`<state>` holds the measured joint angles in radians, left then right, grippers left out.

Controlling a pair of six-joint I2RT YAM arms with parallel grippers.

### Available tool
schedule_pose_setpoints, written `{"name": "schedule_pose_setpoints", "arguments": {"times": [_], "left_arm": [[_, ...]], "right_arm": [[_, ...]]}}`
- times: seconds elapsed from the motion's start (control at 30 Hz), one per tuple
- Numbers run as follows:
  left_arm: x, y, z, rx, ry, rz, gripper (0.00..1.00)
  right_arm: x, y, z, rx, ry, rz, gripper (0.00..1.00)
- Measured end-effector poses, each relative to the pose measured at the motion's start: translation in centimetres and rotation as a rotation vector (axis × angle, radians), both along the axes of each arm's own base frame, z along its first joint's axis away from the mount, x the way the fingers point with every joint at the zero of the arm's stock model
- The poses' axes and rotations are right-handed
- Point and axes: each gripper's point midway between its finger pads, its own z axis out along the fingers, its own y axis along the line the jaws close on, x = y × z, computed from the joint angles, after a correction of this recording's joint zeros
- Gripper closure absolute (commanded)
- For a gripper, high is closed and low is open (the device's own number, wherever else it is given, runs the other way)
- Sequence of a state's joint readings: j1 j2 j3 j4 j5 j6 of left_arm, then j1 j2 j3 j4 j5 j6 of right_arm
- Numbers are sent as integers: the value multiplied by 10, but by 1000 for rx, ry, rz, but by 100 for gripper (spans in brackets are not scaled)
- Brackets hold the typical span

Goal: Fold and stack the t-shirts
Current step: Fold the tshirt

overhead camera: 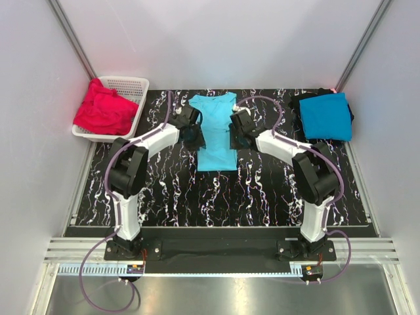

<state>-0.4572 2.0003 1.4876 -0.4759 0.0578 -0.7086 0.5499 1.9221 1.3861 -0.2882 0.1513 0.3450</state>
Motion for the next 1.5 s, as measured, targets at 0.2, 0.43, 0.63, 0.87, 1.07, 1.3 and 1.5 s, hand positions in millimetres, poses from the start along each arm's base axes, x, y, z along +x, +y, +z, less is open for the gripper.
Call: {"name": "schedule_pose_setpoints", "arguments": {"times": [0.2, 0.43, 0.63, 0.87, 1.07, 1.3, 1.5], "left_arm": [[-49, 22, -19, 55, 77, 10, 61], [-94, 35, -20, 41, 118, 12, 53], [-105, 27, -28, -35, 144, -2, 48], [-93, 25, -34, -101, 144, 16, 41], [-80, 19, -32, -151, 128, 9, 40], [-73, 9, -31, -205, 115, -18, 42], [-73, 7, -37, -220, 127, -23, 79]], "right_arm": [[-49, -22, -38, -22, 124, 0, 65], [-99, -37, -44, 21, 194, -9, 61], [-104, -25, -32, 102, 176, 26, 49], [-103, -9, -33, 162, 182, 80, 43], [-100, 1, -52, 183, 208, 108, 41], [-86, 16, -53, 233, 166, 141, 45], [-81, 18, -54, 235, 150, 137, 50]]}}
